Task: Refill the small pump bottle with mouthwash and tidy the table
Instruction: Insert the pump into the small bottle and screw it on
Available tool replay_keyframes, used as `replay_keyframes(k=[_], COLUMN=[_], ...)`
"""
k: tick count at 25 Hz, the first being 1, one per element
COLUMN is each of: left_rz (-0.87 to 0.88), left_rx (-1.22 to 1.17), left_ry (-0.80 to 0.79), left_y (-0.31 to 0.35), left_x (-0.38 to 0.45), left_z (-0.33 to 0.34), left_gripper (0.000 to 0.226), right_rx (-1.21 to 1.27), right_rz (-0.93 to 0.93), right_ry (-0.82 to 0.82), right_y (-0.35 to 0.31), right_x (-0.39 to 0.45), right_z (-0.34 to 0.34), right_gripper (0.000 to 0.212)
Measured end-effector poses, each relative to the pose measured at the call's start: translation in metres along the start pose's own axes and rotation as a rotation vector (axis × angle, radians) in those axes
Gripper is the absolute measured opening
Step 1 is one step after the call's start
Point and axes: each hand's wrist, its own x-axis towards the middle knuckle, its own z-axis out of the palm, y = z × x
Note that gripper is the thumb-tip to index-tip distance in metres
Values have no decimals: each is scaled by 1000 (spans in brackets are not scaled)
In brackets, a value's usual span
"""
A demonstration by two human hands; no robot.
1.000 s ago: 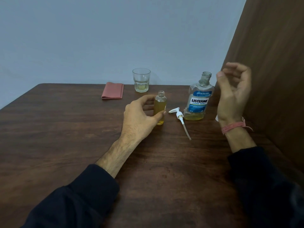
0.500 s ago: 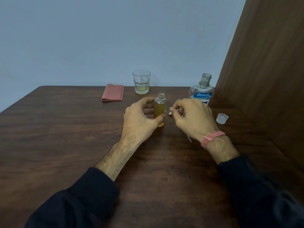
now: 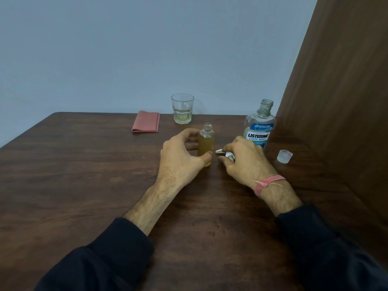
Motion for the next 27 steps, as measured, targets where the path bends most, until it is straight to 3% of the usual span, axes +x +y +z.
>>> replay_keyframes(k=[5,10,17,22,25,27], left_rz=[-2,24,64,92,114,125], left_rx=[14,-49,-2,30,38,43], left_ry=[41,-2,-3,-40,-30,-24], left_y=[0,-3,-4,-3,-3,-1], left_x=[-1,-4,-1,-3,-5,-5], left_z=[2,1,3,5,5,5], left_gripper=[58,72,61,64,66,67], right_rx=[139,462,983,1032,1056,1055], right_rz=[105,186,-95,-342,-411,-406], right_ry=[52,35,482,872,977,963], right_y=[-2,-4,-17,-26,-29,-28], right_x=[-5,-4,-8,-16,-17,-16], right_z=[0,-18,-35,-39,-43,-43], right_gripper=[16,34,64,44,43,41])
